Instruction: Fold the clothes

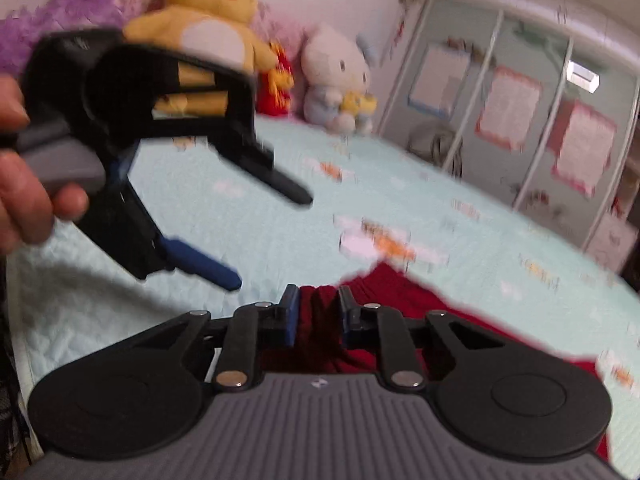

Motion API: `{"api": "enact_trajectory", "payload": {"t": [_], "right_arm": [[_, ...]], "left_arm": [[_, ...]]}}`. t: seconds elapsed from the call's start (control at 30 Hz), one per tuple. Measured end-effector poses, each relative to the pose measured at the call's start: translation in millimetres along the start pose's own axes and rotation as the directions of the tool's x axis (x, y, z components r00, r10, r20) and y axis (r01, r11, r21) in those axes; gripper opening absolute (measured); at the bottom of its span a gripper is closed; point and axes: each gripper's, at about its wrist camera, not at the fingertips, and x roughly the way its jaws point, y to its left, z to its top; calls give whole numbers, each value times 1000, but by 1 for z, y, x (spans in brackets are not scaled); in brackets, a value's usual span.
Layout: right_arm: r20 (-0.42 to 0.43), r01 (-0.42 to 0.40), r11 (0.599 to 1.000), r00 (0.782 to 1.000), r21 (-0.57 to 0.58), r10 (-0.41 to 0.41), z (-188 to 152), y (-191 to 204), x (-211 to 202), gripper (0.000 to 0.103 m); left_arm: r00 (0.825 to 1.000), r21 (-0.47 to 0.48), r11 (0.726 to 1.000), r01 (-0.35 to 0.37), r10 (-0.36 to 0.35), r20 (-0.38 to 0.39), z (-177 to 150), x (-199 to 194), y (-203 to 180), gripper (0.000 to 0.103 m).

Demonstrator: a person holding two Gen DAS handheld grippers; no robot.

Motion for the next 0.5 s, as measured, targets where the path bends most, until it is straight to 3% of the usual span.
{"api": "enact_trajectory", "payload": {"t": [0.07,0.17,0.2,0.4,0.5], "right_arm": [[-22,-22,998,1000,-53,21,-2,7,6,19],[-126,-78,981,990,-176,56,-26,28,26,20],[-114,-68,974,992,-217,44,-32,34,26,21],[-20,-41,996,999,-82,39,-22,16,-7,27],[-51,-13,997,999,-81,9,-21,11,-4,27]], "left_arm": [[1000,3,1000,0,0,8,2,-2,0,76],[1000,10,1000,-7,7,-10,0,1,-2,76],[1000,13,1000,-9,9,-16,0,3,-2,76],[999,18,1000,-9,10,-35,-3,9,-1,76],[999,14,1000,-16,16,-41,-5,12,0,76]]}}
